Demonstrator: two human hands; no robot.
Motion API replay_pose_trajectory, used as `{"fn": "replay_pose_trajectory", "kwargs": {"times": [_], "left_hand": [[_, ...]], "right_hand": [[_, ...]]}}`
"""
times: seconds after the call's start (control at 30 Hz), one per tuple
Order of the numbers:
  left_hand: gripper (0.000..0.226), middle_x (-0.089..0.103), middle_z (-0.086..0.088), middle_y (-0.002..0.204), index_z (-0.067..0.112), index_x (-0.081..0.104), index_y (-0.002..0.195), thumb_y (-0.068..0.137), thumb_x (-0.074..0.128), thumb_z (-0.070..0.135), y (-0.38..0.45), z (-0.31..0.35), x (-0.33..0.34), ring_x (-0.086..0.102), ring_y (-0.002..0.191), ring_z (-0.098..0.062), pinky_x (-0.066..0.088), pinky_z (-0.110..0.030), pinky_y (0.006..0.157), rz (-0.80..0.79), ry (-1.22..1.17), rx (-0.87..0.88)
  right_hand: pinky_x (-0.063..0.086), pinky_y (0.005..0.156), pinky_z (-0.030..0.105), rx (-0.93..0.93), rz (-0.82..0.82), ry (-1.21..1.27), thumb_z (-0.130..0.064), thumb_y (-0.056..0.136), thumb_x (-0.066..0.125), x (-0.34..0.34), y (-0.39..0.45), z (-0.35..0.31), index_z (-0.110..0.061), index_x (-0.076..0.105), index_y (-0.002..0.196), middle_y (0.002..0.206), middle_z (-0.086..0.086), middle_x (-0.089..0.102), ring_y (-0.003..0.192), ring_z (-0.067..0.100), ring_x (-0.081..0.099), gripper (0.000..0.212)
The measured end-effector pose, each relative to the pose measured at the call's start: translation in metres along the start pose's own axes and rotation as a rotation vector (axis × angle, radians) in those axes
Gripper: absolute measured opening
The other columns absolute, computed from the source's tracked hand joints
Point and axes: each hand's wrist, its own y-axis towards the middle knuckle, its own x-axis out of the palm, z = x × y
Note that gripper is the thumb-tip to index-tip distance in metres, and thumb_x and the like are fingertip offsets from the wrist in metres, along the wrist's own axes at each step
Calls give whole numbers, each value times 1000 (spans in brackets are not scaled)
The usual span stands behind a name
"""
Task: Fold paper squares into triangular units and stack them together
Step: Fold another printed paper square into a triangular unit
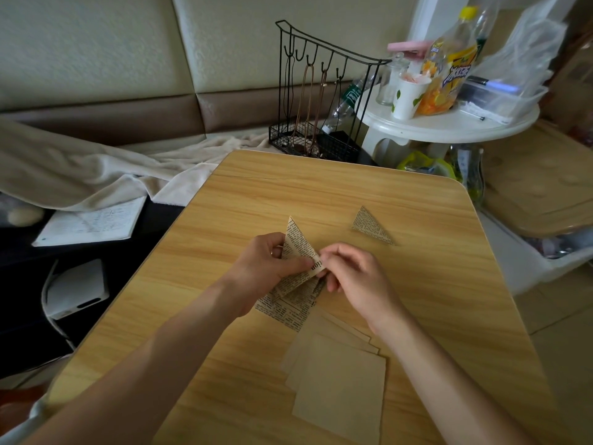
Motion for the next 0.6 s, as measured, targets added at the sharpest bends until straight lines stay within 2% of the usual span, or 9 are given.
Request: {"fn": "replay_pose_trajectory", "kwargs": {"times": [0.1,0.17,0.23,0.33,0.43,0.53,0.6], "left_hand": [[27,79,-13,93,11,75,102,79,88,18,0,1,-1,77,87,-31,64,-42,77,1,-6,-1],[26,79,-11,92,13,75,102,79,88,19,0,2,0,77,85,-28,62,-35,72,8,2,4],[26,79,-11,93,14,75,101,79,88,20,0,2,1,77,84,-27,61,-34,71,24,13,6],[27,78,-10,92,13,75,101,80,88,23,0,4,2,76,80,-23,58,-29,65,26,33,16],[25,79,-9,92,12,75,101,81,87,21,-1,4,2,76,79,-21,55,-24,63,25,32,29],[23,79,-10,90,11,75,100,81,86,19,-1,3,2,76,78,-22,58,-27,64,23,33,34],[22,79,-10,92,10,76,100,82,86,19,-1,2,2,77,84,-27,63,-37,73,13,40,27]], "right_hand": [[43,54,20,32,-10,82,-12,105,51,-2,0,-2,-13,75,101,80,1,74,62,13,59,24],[44,54,17,18,-24,47,-13,103,57,-2,0,-2,-15,75,99,71,-8,71,61,9,59,19],[45,55,16,-4,-34,27,-15,102,62,-2,1,0,-18,75,95,65,-12,67,60,7,58,15],[45,57,18,-17,-39,9,-17,100,65,-2,2,2,-22,75,92,65,-7,65,62,10,58,14],[47,57,19,-29,-35,10,-13,99,66,-1,2,2,-20,75,94,75,-1,72,62,10,58,12],[49,58,24,-33,-8,-12,-14,98,66,1,2,3,-20,75,94,82,6,74,61,11,58,12],[50,58,26,-38,11,-40,-14,98,67,2,2,5,-21,75,92,81,6,73,61,10,58,12]]}}
